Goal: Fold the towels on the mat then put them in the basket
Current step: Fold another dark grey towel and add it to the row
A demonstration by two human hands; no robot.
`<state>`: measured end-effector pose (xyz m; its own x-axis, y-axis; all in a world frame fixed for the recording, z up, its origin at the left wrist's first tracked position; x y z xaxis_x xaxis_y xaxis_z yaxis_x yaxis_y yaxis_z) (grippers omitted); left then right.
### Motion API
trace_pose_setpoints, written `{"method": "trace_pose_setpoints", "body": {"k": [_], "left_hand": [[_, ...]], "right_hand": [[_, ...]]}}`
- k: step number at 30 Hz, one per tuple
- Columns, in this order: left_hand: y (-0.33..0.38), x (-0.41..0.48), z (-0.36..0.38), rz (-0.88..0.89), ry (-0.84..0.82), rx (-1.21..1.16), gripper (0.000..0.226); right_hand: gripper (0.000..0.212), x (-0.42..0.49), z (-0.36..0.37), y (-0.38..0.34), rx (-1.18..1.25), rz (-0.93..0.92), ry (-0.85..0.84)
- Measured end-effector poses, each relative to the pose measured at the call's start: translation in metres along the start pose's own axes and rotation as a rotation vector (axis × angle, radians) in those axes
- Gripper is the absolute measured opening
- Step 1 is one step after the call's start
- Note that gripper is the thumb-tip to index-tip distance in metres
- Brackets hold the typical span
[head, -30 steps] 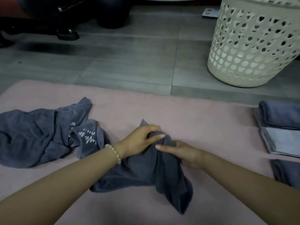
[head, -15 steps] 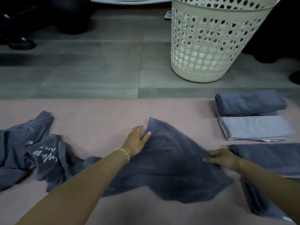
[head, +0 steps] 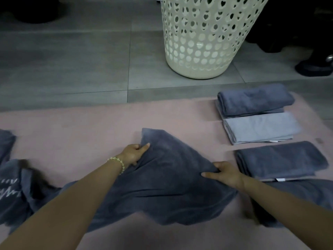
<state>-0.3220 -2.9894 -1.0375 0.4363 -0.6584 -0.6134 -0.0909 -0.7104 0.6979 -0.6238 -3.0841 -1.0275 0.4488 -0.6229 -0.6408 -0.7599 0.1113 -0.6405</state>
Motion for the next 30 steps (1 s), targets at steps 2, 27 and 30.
{"method": "trace_pose_setpoints", "body": {"k": [2, 27, 30], "left_hand": [[0.011, 0.0, -0.001, 0.04, 0.011, -0.075, 0.041], [0.33, -0.012, 0.352, 0.715, -0.303, 0.275, 0.055], [0.289, -0.022, 0.361, 0.756, -0.31, 0.34, 0.065]], "right_hand": [[0.026, -0.006, -0.003, 0.002, 0.001, -0.035, 0.025], [0.037, -0.167, -0.189, 0.164, 0.477, 0.086, 0.484], [0.043, -0.157, -0.191, 0.196, 0.378, 0.135, 0.6]]}}
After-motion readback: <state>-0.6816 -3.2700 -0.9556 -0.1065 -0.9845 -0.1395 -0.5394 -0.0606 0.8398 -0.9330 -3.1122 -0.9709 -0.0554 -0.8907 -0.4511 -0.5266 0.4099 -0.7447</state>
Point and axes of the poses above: each hand's wrist, its own x-axis towards the middle knuckle, its own z-axis out of the palm, y = z × x, the point moved 9 cm from there along x, towards the middle knuckle, and after that the axes turned 5 degrees about -x, right-handed, at the moved point
